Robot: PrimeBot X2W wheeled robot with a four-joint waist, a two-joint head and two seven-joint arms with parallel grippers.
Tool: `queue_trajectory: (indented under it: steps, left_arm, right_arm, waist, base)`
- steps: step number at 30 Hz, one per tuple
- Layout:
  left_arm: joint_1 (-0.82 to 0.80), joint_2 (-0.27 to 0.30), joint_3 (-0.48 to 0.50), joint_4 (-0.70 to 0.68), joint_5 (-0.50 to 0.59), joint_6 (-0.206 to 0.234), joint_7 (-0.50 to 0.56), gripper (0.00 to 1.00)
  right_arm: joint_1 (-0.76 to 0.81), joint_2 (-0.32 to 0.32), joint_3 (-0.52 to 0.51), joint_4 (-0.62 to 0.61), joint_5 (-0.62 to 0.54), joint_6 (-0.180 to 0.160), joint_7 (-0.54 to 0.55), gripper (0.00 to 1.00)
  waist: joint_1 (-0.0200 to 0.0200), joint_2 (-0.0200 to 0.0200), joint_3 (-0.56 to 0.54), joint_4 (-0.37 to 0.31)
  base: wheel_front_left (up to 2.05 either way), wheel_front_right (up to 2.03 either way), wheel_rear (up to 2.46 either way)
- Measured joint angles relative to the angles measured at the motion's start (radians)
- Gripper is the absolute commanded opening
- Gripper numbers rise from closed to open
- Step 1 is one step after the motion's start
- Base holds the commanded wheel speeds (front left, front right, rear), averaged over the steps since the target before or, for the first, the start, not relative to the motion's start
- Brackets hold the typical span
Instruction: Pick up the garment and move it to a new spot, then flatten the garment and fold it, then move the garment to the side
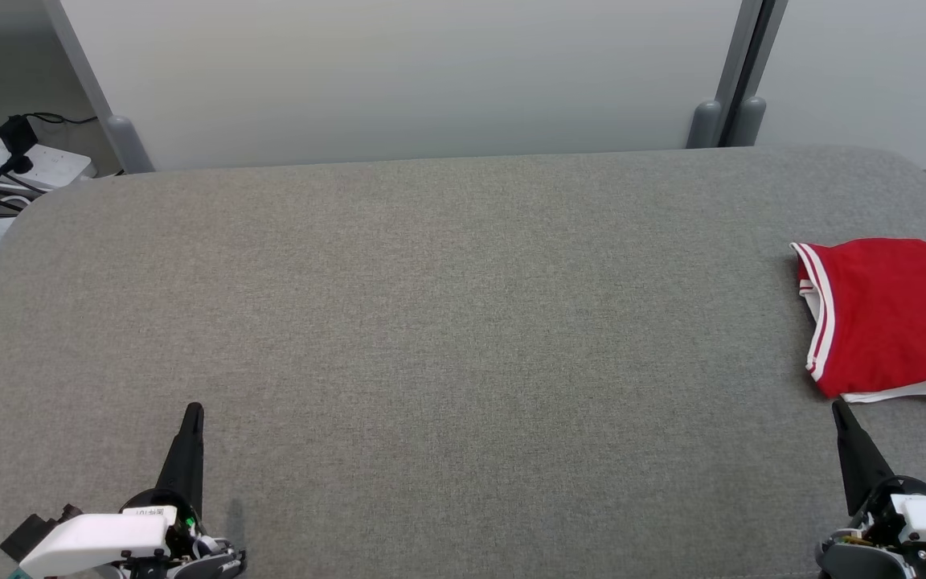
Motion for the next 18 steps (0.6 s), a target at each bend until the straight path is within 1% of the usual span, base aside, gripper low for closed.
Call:
queue_trajectory:
  steps: [18]
  left_arm:
    - [0.0, 0.0, 0.0, 0.0, 0.0, 0.0, 0.0, 0.0]
  right_arm:
    - [0.0, 0.0, 0.0, 0.0, 0.0, 0.0, 0.0, 0.0]
  waist:
    - [0.0, 0.0, 0.0, 0.0]
  base:
    - [0.0, 0.0, 0.0]
